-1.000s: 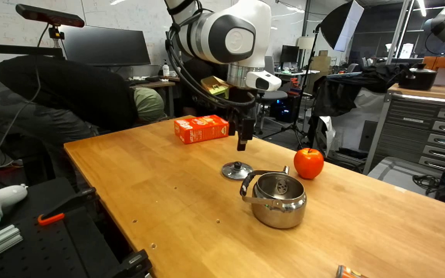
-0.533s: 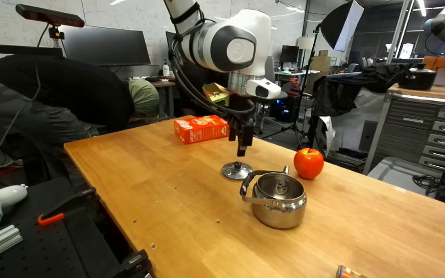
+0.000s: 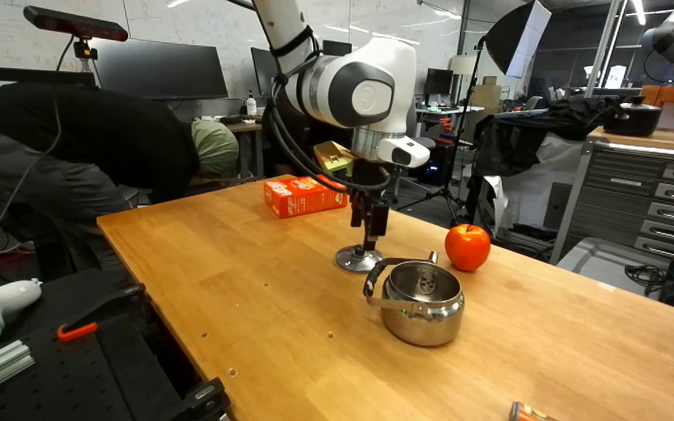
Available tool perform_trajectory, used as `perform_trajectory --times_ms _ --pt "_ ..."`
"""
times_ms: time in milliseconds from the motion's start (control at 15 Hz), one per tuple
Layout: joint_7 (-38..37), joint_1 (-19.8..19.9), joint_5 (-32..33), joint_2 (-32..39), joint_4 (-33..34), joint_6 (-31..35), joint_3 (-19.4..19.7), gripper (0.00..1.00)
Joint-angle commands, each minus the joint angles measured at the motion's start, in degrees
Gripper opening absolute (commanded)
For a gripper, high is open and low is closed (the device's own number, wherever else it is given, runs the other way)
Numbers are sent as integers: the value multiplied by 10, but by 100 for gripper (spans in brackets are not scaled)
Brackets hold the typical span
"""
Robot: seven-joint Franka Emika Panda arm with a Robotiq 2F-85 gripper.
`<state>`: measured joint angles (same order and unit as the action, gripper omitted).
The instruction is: Pick up the lid and put it on the kettle
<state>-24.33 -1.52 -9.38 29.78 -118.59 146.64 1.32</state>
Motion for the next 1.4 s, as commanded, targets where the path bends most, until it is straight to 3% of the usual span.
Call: perform_trajectory --times_ms 0,200,333,933,1333 --pt "-15 -18 4 29 34 -11 17 100" --pt "-16 -21 4 37 40 -13 20 100" --pt "-16 -22 4 40 41 -13 22 74" --pt "-14 -23 4 37 41 -18 22 5" --pt "-12 -25 12 26 33 -31 26 7"
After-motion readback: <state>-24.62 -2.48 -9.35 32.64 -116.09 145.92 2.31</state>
